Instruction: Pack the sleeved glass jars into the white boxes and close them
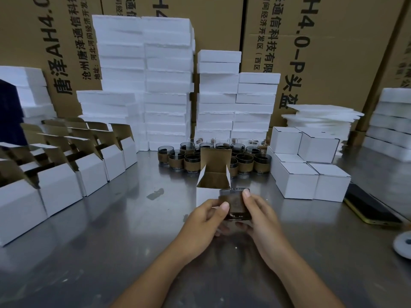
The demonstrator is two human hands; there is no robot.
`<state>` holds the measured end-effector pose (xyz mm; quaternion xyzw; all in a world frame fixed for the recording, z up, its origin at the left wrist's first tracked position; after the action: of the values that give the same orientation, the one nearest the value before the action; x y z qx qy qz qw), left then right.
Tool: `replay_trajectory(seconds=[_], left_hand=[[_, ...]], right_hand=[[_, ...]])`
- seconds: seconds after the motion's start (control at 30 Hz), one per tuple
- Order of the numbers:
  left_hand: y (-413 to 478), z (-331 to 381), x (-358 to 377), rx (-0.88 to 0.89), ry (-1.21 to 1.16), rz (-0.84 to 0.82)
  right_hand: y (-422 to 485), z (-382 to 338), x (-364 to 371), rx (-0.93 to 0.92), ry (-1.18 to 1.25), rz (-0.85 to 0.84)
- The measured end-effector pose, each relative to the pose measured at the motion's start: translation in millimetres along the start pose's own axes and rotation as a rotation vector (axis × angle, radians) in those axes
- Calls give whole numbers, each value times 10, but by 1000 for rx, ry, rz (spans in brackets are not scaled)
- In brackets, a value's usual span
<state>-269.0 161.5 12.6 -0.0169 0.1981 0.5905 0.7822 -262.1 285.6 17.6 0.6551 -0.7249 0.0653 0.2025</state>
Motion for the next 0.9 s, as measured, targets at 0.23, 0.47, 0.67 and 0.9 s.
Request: replay_trajectory(seconds=[0.23, 0.47, 0.67, 0.9], left_hand=[[21, -5, -46, 21, -18, 29], [29, 23, -89, 46, -104, 64], [58, 11, -106, 56, -72, 96], [51, 30, -108, 51, -118, 105]], right_hand=[[-23, 26, 13, 23, -12, -26], [3, 93, 17, 163, 150, -54], [35, 242, 27, 311, 199, -19], [26, 296, 40, 360, 165, -41]])
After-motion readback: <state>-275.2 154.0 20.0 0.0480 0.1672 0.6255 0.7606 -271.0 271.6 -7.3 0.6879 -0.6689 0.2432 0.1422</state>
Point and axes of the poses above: each hand's wrist, its own y-axis towards the middle knuckle, its own x-axis out of the palm, z = x × y, the point moved 8 cm from there along y, towards the middle knuckle, and after that the axes turned 10 degrees about y, right-handed, at the moved point
